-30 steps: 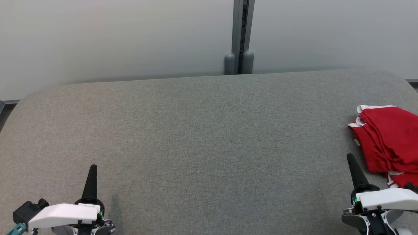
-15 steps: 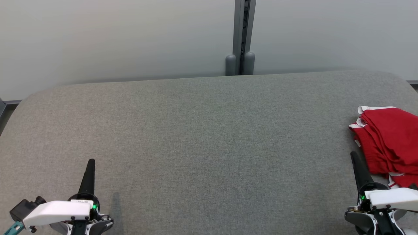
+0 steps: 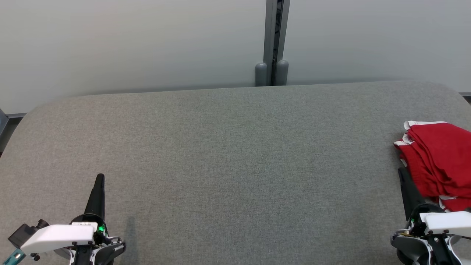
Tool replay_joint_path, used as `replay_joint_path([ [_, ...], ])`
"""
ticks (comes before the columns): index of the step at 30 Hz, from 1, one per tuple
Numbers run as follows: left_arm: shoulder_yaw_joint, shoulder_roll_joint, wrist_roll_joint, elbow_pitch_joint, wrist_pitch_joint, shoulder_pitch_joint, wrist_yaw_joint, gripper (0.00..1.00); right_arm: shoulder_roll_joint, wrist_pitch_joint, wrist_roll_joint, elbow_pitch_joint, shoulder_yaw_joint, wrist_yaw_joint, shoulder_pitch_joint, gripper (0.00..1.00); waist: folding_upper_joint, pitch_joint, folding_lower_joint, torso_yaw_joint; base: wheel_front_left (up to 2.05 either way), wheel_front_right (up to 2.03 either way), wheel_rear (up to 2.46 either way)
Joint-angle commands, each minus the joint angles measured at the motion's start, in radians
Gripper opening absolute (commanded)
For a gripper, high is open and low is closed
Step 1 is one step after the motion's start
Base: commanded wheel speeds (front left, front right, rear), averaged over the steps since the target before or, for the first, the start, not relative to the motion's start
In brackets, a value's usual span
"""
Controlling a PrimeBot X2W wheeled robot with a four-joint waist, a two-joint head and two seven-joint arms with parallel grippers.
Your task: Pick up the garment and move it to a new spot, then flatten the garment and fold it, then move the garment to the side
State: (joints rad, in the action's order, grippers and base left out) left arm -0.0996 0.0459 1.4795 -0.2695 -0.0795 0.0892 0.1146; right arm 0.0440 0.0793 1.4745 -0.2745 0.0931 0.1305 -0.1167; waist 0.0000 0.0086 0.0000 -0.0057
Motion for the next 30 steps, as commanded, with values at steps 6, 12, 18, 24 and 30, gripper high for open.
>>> replay_joint_path([
  [6, -0.010, 0.006, 0.053, 0.015, -0.016, 0.024, 0.010, 0.00, 0.010, 0.016, 0.057, 0.018, 0.012, 0.000, 0.006, 0.00, 0.0000, -0.002, 0.0000, 0.002, 0.00, 0.00, 0.00],
  [12, -0.013, 0.007, 0.093, 0.021, -0.025, 0.026, 0.016, 0.00, 0.010, 0.027, 0.097, 0.026, 0.017, 0.000, 0.009, 0.00, 0.0000, -0.003, 0.0000, 0.004, 0.00, 0.00, 0.00],
  [18, -0.017, 0.007, 0.131, 0.027, -0.037, 0.028, 0.020, 0.00, 0.010, 0.037, 0.138, 0.032, 0.022, 0.000, 0.013, 0.00, 0.0000, -0.005, 0.0000, 0.005, 0.00, 0.00, 0.00],
  [24, -0.017, 0.007, 0.134, 0.027, -0.038, 0.026, 0.019, 0.00, 0.011, 0.039, 0.140, 0.033, 0.023, 0.000, 0.013, 0.00, 0.0000, -0.006, 0.0000, 0.006, 0.00, 0.00, 0.00],
  [30, -0.017, 0.007, 0.134, 0.027, -0.038, 0.026, 0.019, 0.00, 0.011, 0.039, 0.140, 0.033, 0.023, 0.000, 0.013, 0.00, 0.0000, -0.006, 0.0000, 0.006, 0.00, 0.00, 0.00],
])
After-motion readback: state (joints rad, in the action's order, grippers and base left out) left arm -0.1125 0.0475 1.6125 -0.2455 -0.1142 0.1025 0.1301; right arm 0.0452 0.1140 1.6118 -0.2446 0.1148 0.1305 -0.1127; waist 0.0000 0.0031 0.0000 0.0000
